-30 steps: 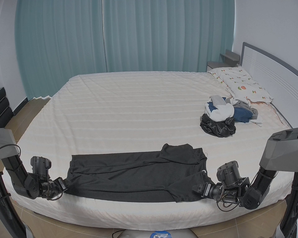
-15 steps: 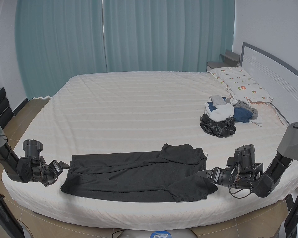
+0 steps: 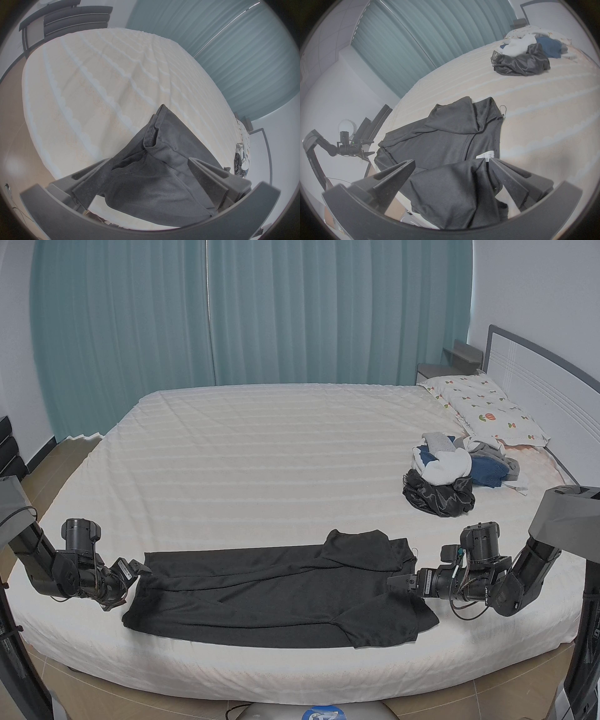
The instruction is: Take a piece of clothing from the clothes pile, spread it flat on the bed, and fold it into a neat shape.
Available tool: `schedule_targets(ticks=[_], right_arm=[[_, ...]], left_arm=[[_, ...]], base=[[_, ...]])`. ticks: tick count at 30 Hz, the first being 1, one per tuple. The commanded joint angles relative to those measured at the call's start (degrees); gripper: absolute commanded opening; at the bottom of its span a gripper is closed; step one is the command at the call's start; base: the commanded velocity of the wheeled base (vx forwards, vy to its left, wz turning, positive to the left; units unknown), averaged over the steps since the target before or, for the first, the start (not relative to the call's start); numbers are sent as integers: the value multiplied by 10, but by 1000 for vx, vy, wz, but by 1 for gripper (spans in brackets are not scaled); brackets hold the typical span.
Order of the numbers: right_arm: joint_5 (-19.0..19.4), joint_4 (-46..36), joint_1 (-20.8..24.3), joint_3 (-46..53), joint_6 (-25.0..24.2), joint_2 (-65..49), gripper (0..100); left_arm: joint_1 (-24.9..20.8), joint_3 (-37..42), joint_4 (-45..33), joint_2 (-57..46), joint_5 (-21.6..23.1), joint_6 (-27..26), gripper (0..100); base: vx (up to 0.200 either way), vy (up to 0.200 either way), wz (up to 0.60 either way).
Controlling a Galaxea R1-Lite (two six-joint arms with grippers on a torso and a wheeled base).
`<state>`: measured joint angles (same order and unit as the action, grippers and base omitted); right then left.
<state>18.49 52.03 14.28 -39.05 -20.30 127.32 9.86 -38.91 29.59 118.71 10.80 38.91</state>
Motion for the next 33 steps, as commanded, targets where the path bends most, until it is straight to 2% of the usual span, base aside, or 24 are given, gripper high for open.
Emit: schedule_targets(ticks=[1, 10, 18, 22, 29, 30, 33], right_arm=[[41, 2, -26, -13, 3, 33, 100], [89, 48, -36, 5, 3, 44, 100], [94, 66, -31, 2, 10, 63, 100], [117, 69, -32, 6, 12, 61, 100], [118, 69, -30, -4, 18, 79, 100], [117, 69, -31, -5, 18, 79, 0], [117, 69, -33, -4, 22, 81, 0]], left_arm=[[-8, -3, 0, 20, -1, -1, 100], [-16, -15, 13, 36, -1, 0, 100], [-15, -21, 13, 48, -1, 2, 100], [-15, -21, 13, 49, -1, 3, 100], [-15, -21, 13, 52, -2, 5, 100], [-15, -21, 13, 52, -2, 4, 100], [-14, -20, 13, 53, -2, 5, 100]], base=[[0, 0, 0], [0, 0, 0], [0, 0, 0], [0, 0, 0], [0, 0, 0], [0, 0, 0], [0, 0, 0]])
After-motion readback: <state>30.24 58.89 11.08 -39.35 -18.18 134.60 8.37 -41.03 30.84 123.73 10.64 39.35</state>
